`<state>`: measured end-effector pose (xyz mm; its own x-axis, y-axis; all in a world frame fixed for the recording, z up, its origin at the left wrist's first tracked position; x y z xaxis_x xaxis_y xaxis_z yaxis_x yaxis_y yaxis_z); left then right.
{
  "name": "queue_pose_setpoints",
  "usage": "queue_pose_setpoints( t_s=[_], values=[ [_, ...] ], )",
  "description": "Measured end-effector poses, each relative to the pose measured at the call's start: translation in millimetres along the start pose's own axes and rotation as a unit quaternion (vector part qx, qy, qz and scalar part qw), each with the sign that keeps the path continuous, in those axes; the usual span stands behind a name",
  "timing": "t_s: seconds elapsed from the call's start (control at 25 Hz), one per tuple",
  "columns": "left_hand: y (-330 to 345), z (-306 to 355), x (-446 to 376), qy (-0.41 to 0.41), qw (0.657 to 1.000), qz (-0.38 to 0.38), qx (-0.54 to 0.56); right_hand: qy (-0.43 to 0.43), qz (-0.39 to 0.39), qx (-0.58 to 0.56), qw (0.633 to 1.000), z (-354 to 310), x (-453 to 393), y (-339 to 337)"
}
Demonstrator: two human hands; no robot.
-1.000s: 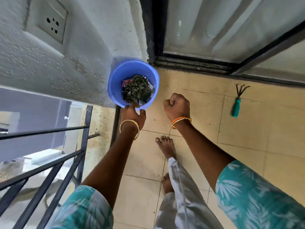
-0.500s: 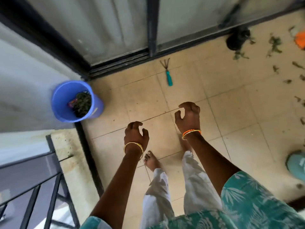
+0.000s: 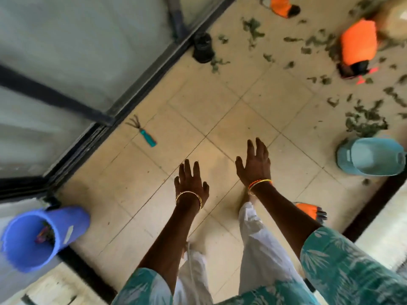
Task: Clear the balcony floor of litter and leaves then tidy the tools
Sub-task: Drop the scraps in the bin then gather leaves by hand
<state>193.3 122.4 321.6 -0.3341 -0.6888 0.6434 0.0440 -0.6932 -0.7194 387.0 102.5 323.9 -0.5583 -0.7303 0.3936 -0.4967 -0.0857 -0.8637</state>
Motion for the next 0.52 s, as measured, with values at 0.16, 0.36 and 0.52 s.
queue_pose_setpoints(
  t_s=[0.16,0.36,0.52],
  values=[
    [-8.8,112.7,-65.5,0.080,0.988,-0.068,-0.110,0.093,-0.015,-0.040,0.995,76.2,-53.3,-51.5],
    [-57.9,198.5,-151.2,0.085,0.990,-0.031,-0.106,0.103,0.005,-0.055,0.993,98.9,-145.7,-106.8],
    [-102.5,220.8,-225.3,0.119,0.986,-0.012,-0.115,0.088,0.033,-0.058,0.994,71.6,-233.6,-125.5]
  ],
)
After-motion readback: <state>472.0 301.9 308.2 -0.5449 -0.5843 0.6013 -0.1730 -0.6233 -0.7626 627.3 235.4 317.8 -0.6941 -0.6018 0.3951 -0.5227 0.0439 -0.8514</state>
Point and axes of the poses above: each hand's wrist, its own x-axis away from the middle knuckle, its own y-axis out of the palm, z = x × y, the point moved 5 cm from there along -x, towards the middle knuckle, and after that the axes turned 8 degrees about y, right-handed, at the moved point
